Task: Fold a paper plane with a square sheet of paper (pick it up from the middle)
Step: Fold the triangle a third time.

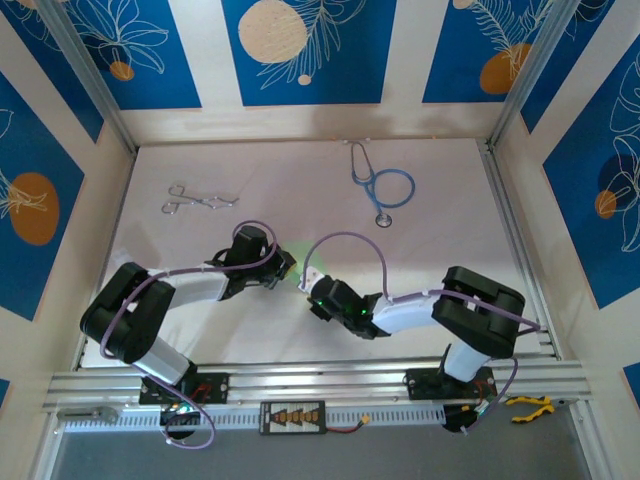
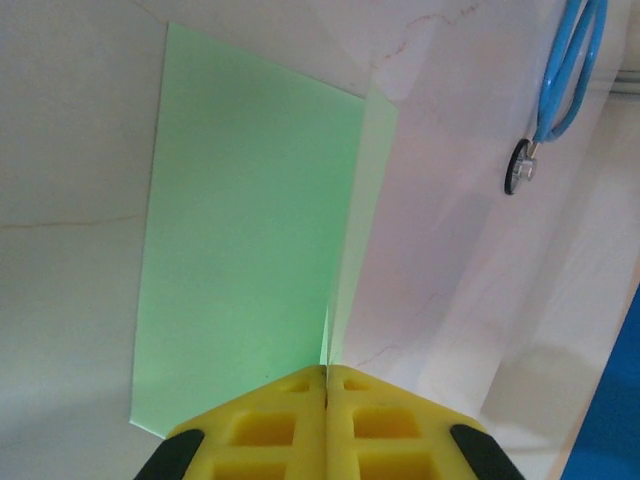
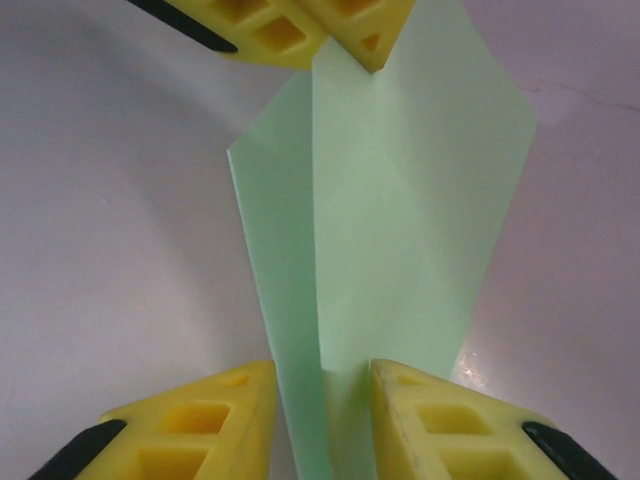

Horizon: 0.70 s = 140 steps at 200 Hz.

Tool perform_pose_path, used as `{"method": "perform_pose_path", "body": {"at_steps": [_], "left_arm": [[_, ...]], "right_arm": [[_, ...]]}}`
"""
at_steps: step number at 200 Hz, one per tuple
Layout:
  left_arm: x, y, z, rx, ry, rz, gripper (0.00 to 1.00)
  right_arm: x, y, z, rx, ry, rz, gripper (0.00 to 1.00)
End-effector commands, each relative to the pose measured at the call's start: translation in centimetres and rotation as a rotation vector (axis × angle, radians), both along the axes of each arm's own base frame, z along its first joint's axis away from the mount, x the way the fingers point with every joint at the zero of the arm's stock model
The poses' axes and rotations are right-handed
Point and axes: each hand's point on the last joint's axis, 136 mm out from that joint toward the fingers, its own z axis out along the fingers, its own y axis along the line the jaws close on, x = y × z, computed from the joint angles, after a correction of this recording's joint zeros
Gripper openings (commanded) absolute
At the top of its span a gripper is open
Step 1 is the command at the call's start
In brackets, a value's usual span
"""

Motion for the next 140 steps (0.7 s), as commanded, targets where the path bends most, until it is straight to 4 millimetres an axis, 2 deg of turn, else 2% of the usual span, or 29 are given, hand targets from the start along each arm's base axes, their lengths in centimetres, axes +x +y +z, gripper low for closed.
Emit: {"method": "perform_pose_path", "body": {"at_steps": [1, 31, 67, 81, 111, 122, 140], "left_arm": [[0.6, -0.31, 1.53, -0.049, -0.029, 0.001, 0.06], [0.39, -0.07, 1.53, -0.05, -0.029, 0.01, 0.06], [0.37, 0.03, 1.59, -0.046, -0.031, 0.011, 0.08], [0.39, -0.06, 1.62, -0.05, -0.032, 0.009, 0.15], [0.48, -0.11, 1.74, -0.045, -0.045, 0.001, 0.38], [0.52, 0.0, 1.7, -0.038, -0.05, 0.0, 0.42], [0.58, 0.34, 1.4, -0.022, -0.046, -0.003, 0.44]], "right_arm": [[1.1, 0.24, 0.85, -0.007, -0.053, -0.038, 0.31], [1.08, 0.01, 0.33, -0.009, -0.035, -0.061, 0.29], [0.64, -0.04, 0.32, 0.026, 0.0, -0.07, 0.19], [0.61, -0.22, 0.27, 0.034, 0.01, -0.08, 0.16], [0.48, -0.34, 0.26, 0.062, 0.033, -0.085, 0.09], [0.45, -0.37, 0.27, 0.077, 0.043, -0.085, 0.09], [0.3, -0.27, 0.36, 0.114, 0.066, -0.074, 0.07]]}}
